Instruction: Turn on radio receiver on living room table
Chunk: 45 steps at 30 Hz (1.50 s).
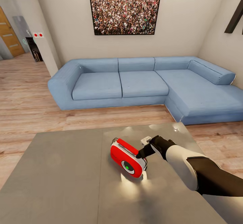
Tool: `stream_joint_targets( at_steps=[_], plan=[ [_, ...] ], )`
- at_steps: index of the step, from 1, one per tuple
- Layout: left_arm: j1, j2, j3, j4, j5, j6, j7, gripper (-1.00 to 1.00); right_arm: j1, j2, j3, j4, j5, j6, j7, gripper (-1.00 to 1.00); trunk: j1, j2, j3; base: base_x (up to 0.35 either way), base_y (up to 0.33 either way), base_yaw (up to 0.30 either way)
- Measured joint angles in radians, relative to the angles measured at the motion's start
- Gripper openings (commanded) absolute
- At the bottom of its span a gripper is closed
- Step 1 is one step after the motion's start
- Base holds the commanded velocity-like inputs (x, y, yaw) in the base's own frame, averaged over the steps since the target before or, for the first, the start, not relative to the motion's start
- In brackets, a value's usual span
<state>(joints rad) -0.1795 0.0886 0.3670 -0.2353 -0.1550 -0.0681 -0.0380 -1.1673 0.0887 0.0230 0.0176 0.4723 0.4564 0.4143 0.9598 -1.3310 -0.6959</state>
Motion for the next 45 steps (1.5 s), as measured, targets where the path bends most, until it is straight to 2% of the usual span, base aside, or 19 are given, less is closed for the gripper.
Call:
stream_joint_targets(
  at_steps=[10, 45],
  plan=[
    [0.000, -0.005, 0.000, -0.001, -0.001, -0.001, 0.000, -1.00, 0.000, 0.000, 0.000, -0.001, 0.000, 0.001, 0.000, 1.00, 0.000, 0.000, 0.000, 0.000, 0.000, 0.000],
    [0.000, 0.003, -0.002, -0.001, -0.008, -0.003, 0.001, -1.00, 0.000, 0.000, 0.000, -0.001, 0.000, 0.001, 0.000, 1.00, -0.134, 0.245, 0.110, 0.000, 0.000, 0.000]
  ],
)
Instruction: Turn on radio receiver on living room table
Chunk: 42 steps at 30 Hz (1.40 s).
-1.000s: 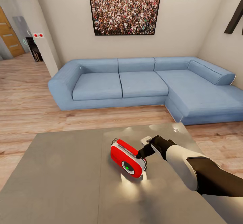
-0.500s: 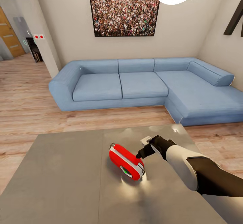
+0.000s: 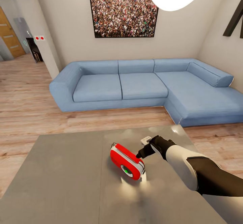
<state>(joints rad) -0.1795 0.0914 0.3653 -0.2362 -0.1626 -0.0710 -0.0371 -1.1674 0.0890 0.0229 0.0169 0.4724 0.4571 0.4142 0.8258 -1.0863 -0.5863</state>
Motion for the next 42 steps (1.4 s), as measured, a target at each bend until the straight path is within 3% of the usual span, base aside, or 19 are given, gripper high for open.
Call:
stream_joint_targets(
  at_steps=[9, 28, 38, 40, 42],
  plan=[
    [0.000, 0.001, 0.000, 0.000, 0.000, 0.000, 0.000, -1.00, 0.000, 0.000, 0.000, 0.000, 0.000, 0.001, 0.000, 1.00, -0.034, 0.063, 0.028, -0.055, -0.013, 0.000],
    [0.000, 0.001, 0.000, 0.000, 0.000, 0.000, 0.000, -1.00, 0.000, -0.001, 0.000, 0.000, 0.000, 0.003, -0.002, 1.00, -0.107, 0.196, 0.088, -0.302, -0.103, 0.000],
    [0.000, 0.003, 0.001, 0.000, -0.001, 0.000, 0.000, -1.00, 0.001, -0.001, 0.000, 0.024, 0.000, -0.004, -0.059, 1.00, -0.146, 0.266, 0.119, -0.149, -0.003, 0.000],
    [0.000, 0.004, 0.000, 0.000, -0.001, 0.000, 0.000, -1.00, 0.008, -0.002, 0.000, 0.029, 0.000, -0.013, -0.060, 1.00, -0.153, 0.280, 0.125, -0.001, 0.000, 0.000],
    [0.000, 0.004, 0.000, 0.000, -0.001, 0.000, 0.000, -1.00, 0.053, -0.005, 0.000, 0.032, 0.000, -0.040, -0.063, 1.00, -0.161, 0.294, 0.132, 0.000, 0.000, 0.000]
  ],
)
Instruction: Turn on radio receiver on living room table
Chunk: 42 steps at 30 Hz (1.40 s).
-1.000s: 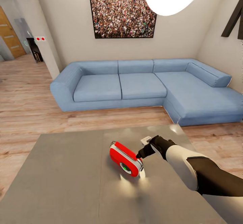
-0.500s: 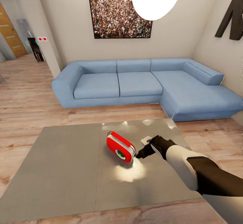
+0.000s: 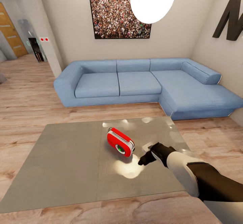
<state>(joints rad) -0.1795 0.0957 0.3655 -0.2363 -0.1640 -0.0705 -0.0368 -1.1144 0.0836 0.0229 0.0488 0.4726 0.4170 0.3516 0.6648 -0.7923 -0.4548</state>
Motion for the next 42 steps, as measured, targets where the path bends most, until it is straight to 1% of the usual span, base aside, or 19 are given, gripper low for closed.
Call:
stream_joint_targets(
  at_steps=[3, 8, 12, 15, 17, 20, 22, 23, 26, 27, 28, 29, 30, 31, 33, 35, 37, 39, 42],
  plan=[
    [0.000, -0.002, 0.001, 0.000, 0.001, 0.000, 0.000, -1.00, 0.056, -0.001, 0.000, 0.000, 0.000, -0.024, -0.035, 1.00, -0.011, 0.021, 0.009, 0.000, 0.000, 0.000],
    [0.000, -0.006, 0.001, 0.000, 0.001, 0.000, 0.000, -1.00, 0.150, -0.001, 0.000, 0.000, -0.001, -0.139, -0.114, 1.00, -0.031, 0.056, 0.025, 0.000, 0.000, 0.000],
    [0.000, -0.007, 0.001, 0.000, 0.001, 0.000, 0.003, -1.00, 0.202, -0.001, 0.000, 0.000, -0.001, -0.167, -0.138, 1.00, -0.046, 0.084, 0.038, 0.000, 0.000, 0.000],
    [0.000, -0.010, 0.001, 0.000, 0.002, 0.000, 0.007, -1.00, 0.274, -0.003, 0.000, 0.003, -0.001, -0.175, -0.165, 1.00, -0.058, 0.105, 0.047, 0.000, 0.000, 0.000],
    [0.000, -0.011, 0.001, 0.000, 0.003, 0.000, 0.007, -1.00, 0.326, -0.010, -0.001, 0.003, 0.000, -0.203, -0.202, 1.00, -0.065, 0.119, 0.053, 0.000, 0.000, 0.000],
    [0.000, -0.011, 0.001, 0.000, 0.003, 0.000, 0.007, -1.00, 0.395, -0.032, -0.001, 0.007, -0.001, -0.312, -0.250, 1.00, -0.077, 0.140, 0.063, 0.000, 0.000, 0.000],
    [0.000, -0.012, 0.001, 0.000, 0.003, 0.000, 0.007, -1.00, 0.424, -0.045, -0.001, 0.014, -0.001, -0.350, -0.269, 1.00, -0.084, 0.154, 0.069, 0.000, 0.000, 0.000],
    [0.000, -0.012, 0.001, 0.000, 0.004, 0.001, 0.006, -1.00, 0.450, -0.060, -0.001, 0.018, -0.002, -0.367, -0.279, 1.00, -0.088, 0.161, 0.072, 0.000, 0.000, 0.000],
    [0.000, -0.012, 0.001, 0.000, 0.003, 0.001, 0.007, -1.00, 0.490, -0.088, -0.001, 0.020, -0.002, -0.400, -0.284, 1.00, -0.100, 0.182, 0.081, 0.000, 0.000, 0.000],
    [0.000, -0.011, 0.001, 0.000, 0.001, 0.001, 0.007, -1.00, 0.517, -0.108, 0.000, 0.020, -0.005, -0.437, -0.286, 1.00, -0.104, 0.189, 0.085, 0.000, 0.000, 0.000],
    [0.000, -0.010, 0.000, 0.000, 0.000, 0.001, 0.007, -1.00, 0.538, -0.121, -0.001, 0.020, -0.015, -0.462, -0.286, 1.00, -0.107, 0.196, 0.088, 0.000, 0.000, 0.000],
    [0.000, -0.007, -0.001, 0.002, -0.003, 0.001, 0.007, -1.00, 0.567, -0.135, -0.001, 0.020, -0.051, -0.486, -0.288, 1.00, -0.111, 0.203, 0.091, 0.000, 0.000, 0.000],
    [0.000, -0.006, -0.001, 0.003, -0.003, 0.001, 0.008, -1.00, 0.587, -0.141, -0.001, 0.020, -0.087, -0.497, -0.290, 1.00, -0.115, 0.210, 0.094, 0.000, 0.000, 0.000],
    [0.000, -0.003, 0.000, 0.006, -0.004, 0.001, 0.008, -1.00, 0.597, -0.143, -0.001, 0.020, -0.107, -0.501, -0.291, 1.00, -0.119, 0.217, 0.097, 0.000, 0.000, 0.000],
    [0.000, -0.001, 0.002, 0.023, -0.007, 0.001, 0.009, -1.00, 0.633, -0.148, 0.000, 0.020, -0.178, -0.510, -0.301, 1.00, -0.127, 0.231, 0.103, 0.000, 0.000, 0.000],
    [0.000, 0.002, -0.001, 0.065, -0.009, 0.001, 0.010, -1.00, 0.662, -0.150, 0.000, 0.020, -0.219, -0.514, -0.312, 1.00, -0.134, 0.245, 0.110, 0.000, 0.000, 0.000],
    [0.000, 0.008, -0.003, 0.103, -0.010, 0.000, 0.010, -1.00, 0.689, -0.151, 0.000, 0.020, -0.237, -0.516, -0.319, 1.00, -0.142, 0.259, 0.116, 0.000, 0.000, 0.000],
    [0.000, 0.030, -0.005, 0.131, -0.016, -0.010, 0.010, -1.00, 0.715, -0.150, 0.000, 0.020, -0.245, -0.517, -0.322, 1.00, -0.150, 0.273, 0.122, 0.000, 0.000, 0.000],
    [0.000, 0.058, -0.017, 0.191, -0.047, -0.062, 0.009, -1.00, 0.746, -0.148, 0.000, 0.020, -0.248, -0.518, -0.324, 1.00, -0.161, 0.294, 0.132, 0.000, 0.000, 0.000]
  ],
)
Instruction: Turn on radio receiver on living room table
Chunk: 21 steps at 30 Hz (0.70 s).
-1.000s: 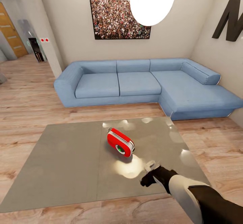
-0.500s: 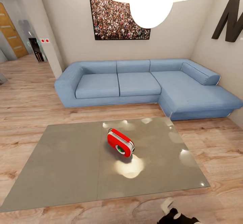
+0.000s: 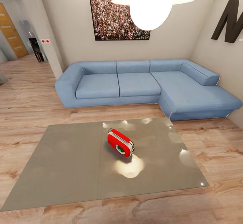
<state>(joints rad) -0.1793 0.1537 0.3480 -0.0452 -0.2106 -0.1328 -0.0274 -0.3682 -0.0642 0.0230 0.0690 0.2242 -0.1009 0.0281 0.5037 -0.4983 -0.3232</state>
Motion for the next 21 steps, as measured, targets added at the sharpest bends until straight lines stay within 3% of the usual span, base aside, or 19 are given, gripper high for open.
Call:
stream_joint_targets(
  at_steps=[6, 12, 17, 21],
  plan=[
    [0.000, 0.008, -0.007, 0.085, -0.102, -0.073, 0.002, -1.00, 0.013, 0.008, 0.005, -0.001, 0.002, 0.006, -0.001, 1.00, -0.023, 0.042, 0.019, 0.000, 0.000, 0.000],
    [0.000, 0.004, -0.006, 0.093, -0.107, -0.075, 0.003, -1.00, 0.014, 0.009, 0.007, -0.001, 0.003, 0.007, 0.000, 1.00, -0.046, 0.084, 0.038, 0.000, 0.000, 0.000],
    [0.000, -0.006, -0.004, 0.093, -0.101, -0.077, 0.001, -1.00, 0.014, 0.010, 0.006, -0.001, -0.002, 0.008, 0.002, 1.00, -0.046, 0.084, 0.038, 0.000, 0.000, 0.000],
    [0.000, -0.038, -0.004, 0.093, -0.103, -0.077, 0.001, -1.00, 0.014, 0.011, 0.006, -0.001, -0.002, 0.008, 0.002, 1.00, -0.046, 0.084, 0.038, 0.000, 0.000, 0.000]
  ],
)
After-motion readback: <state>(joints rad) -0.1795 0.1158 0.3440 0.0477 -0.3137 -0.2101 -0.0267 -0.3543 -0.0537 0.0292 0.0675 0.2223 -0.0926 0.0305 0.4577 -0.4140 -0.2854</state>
